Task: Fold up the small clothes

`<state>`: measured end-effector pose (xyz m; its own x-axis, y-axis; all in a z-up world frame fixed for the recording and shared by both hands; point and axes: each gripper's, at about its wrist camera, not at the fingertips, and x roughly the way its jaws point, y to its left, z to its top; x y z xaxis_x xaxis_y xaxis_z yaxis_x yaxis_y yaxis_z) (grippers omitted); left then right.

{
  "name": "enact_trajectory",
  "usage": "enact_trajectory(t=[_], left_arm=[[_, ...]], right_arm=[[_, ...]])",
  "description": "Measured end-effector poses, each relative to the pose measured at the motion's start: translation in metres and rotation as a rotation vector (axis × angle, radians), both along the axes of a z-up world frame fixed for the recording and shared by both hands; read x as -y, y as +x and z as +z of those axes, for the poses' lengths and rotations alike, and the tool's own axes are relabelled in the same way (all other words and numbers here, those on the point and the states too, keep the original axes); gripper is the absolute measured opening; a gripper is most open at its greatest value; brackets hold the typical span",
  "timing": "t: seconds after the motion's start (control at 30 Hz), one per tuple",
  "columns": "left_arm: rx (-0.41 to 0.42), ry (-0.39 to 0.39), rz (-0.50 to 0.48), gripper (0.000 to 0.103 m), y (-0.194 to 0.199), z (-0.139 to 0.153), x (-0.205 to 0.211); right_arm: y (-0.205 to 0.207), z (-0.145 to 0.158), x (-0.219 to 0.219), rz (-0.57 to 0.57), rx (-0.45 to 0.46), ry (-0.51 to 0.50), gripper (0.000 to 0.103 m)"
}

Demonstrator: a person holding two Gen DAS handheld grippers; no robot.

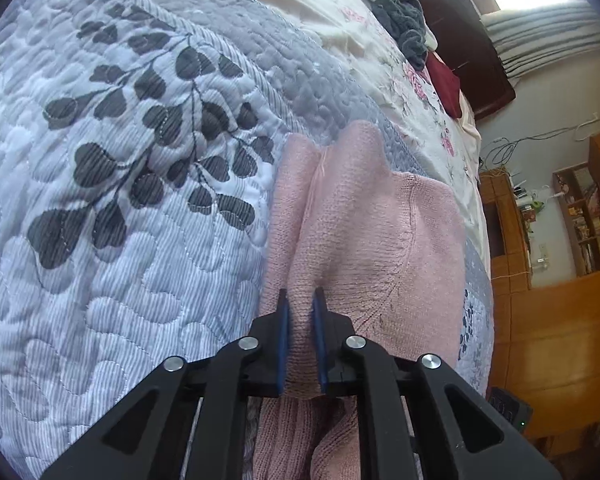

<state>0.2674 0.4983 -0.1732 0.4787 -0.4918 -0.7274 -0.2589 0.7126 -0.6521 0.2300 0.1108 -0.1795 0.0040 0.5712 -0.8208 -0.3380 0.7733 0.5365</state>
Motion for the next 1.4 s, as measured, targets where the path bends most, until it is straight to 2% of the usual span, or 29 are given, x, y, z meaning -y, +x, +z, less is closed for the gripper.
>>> enact_trajectory(t=[0.07,0.1,0.17,0.23,0.33,0.47,0.53,0.67,0.73,0.8,0.93,1.0,1.07,1.17,1.3,1.4], left_arm=[[-0.004,-0.019,-0.011,0.028,-0.003,0.003,-0.001],[-0.001,-0.017,-0.019,0.033,-0.006,0.005,-0.002],[-0.010,-0.013,-0.025,0.067,-0.012,0.007,-0.004],[-0.015,-0.054,-0.036,0.073,-0.017,0.002,-0.005],[-0.046,-0.107,-0.043,0.076,-0.016,-0.009,-0.005],[-0.029,-0.123,-0.068,0.079,-0.004,-0.017,0.001],[-0.019,-0.124,-0.106,0.080,0.005,-0.021,0.007],[-0.005,-0.165,-0.162,0.082,0.018,-0.027,0.021],[0.000,-0.161,-0.209,0.085,0.025,-0.030,0.031],[0.004,-0.153,-0.261,0.085,0.030,-0.032,0.041],[0.033,-0.206,-0.301,0.084,0.035,-0.034,0.054],[0.038,-0.190,-0.298,0.072,0.033,-0.034,0.057],[0.051,-0.231,-0.273,0.058,0.028,-0.036,0.055],[0.097,-0.319,-0.243,0.053,0.017,-0.029,0.055],[0.130,-0.320,-0.291,0.053,-0.001,-0.007,0.083],[0.157,-0.335,-0.327,0.053,-0.023,0.008,0.110]], right_arm=[[0.001,0.001,-0.002,0.004,0.003,-0.005,0.042],[0.002,0.003,-0.002,0.003,0.005,-0.006,0.043],[0.006,0.008,-0.001,-0.008,0.016,0.002,0.049],[0.012,0.016,0.003,-0.028,0.022,0.039,0.057],[0.028,0.025,0.005,-0.051,0.021,0.100,0.061],[0.057,0.024,0.005,-0.087,-0.012,0.178,0.071],[0.074,0.018,0.005,-0.103,-0.053,0.216,0.076],[0.098,0.000,-0.003,-0.111,-0.104,0.255,0.080],[0.108,-0.012,-0.004,-0.109,-0.135,0.269,0.080],[0.115,-0.020,-0.004,-0.103,-0.159,0.305,0.086],[0.123,-0.039,-0.014,-0.123,-0.217,0.382,0.089],[0.124,-0.042,-0.018,-0.138,-0.223,0.402,0.086],[0.121,-0.038,-0.017,-0.136,-0.211,0.410,0.070],[0.113,-0.025,-0.002,-0.135,-0.197,0.453,0.057],[0.095,0.008,0.015,-0.093,-0.139,0.452,0.056],[0.074,0.030,0.047,-0.068,-0.113,0.442,0.056]])
